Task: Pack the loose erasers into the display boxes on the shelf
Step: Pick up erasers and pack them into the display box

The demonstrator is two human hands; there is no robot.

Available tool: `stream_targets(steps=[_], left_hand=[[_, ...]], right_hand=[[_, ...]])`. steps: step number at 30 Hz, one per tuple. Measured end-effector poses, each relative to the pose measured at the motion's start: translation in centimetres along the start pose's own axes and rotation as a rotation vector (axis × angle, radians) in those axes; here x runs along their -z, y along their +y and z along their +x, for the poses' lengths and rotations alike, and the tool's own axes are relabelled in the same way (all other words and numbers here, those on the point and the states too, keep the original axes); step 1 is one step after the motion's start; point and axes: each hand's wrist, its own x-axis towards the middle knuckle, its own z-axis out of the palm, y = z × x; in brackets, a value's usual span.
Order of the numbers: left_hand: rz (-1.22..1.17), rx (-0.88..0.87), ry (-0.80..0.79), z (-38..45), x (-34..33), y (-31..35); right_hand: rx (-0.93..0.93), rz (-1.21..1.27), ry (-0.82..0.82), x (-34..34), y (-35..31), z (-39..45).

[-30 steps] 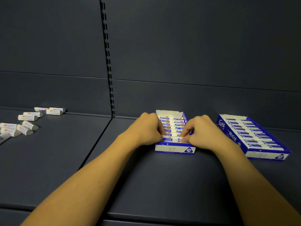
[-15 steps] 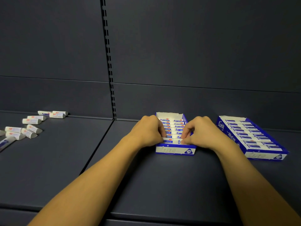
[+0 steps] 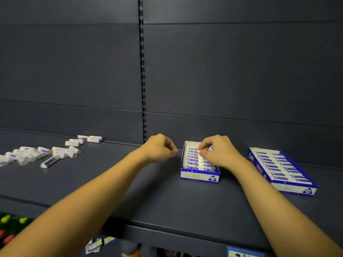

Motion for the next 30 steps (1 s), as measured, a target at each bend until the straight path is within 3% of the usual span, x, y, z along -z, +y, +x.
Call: stream_targets(steps=[11, 18, 30], left_hand=[[0.450, 0.112, 0.162, -6.0, 6.6, -4.3], [0.574, 0.225, 0.098, -9.9, 11.2, -9.1], [0.676, 0.283, 0.126, -16.4, 19.8, -18.1]], right_hand=[[0.225, -0.466, -0.174, -3.3, -9.3, 0.4], [0.132, -0.320, -0.291, -5.6, -14.8, 0.5], [0.086, -0.300, -0.301, -10.5, -25.4, -1.1]])
